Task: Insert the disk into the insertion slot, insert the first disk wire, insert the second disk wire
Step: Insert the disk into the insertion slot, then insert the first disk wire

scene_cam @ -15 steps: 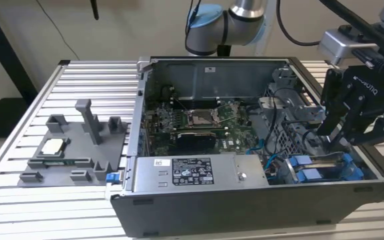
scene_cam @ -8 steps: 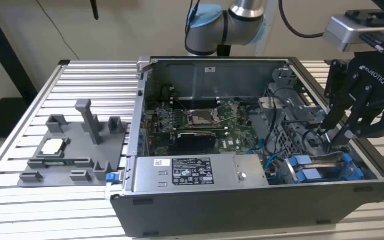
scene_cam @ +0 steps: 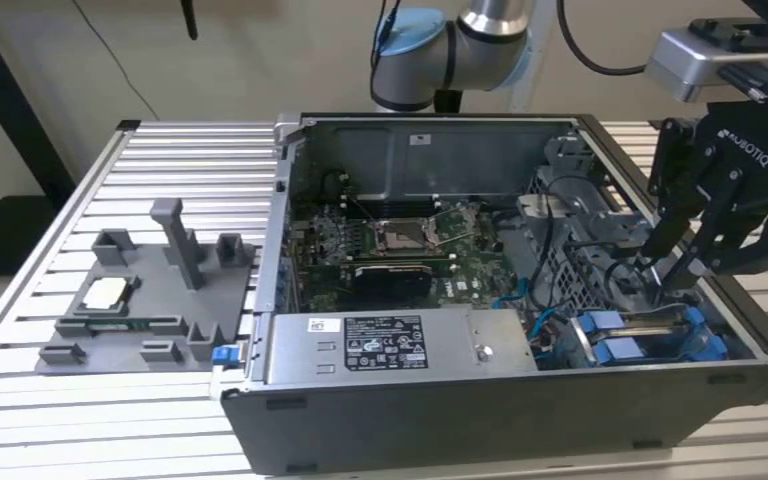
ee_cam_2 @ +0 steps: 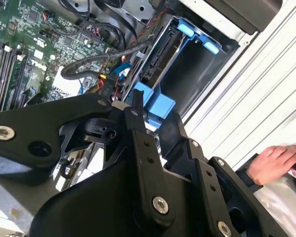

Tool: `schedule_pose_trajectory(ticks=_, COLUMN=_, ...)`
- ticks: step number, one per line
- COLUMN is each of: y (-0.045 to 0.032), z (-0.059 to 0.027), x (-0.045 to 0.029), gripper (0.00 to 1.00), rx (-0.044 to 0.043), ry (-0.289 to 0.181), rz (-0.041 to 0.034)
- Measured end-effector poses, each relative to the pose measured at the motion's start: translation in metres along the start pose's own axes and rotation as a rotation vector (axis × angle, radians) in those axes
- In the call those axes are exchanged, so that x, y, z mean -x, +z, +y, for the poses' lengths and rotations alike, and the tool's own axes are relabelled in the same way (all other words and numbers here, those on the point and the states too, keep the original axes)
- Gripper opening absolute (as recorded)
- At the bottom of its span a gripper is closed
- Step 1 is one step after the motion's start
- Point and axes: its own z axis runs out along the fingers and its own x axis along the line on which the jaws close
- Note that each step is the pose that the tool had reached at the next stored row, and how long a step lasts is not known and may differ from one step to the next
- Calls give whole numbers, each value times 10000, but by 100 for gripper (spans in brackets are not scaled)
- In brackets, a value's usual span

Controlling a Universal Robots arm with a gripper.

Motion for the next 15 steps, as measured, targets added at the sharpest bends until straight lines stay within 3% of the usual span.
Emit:
schedule_pose_trajectory(ticks=5, y=0, z=1, x=58, gripper=40, rx=0, ry=0, rz=-8)
schedule_pose_trajectory(ticks=12, y=43, z=34, x=259, gripper=40, rx=7, ry=0, rz=-23)
schedule_pose_trajectory(ticks=15, y=71, z=47, x=302, gripper=40, rx=20, ry=0, rz=-26)
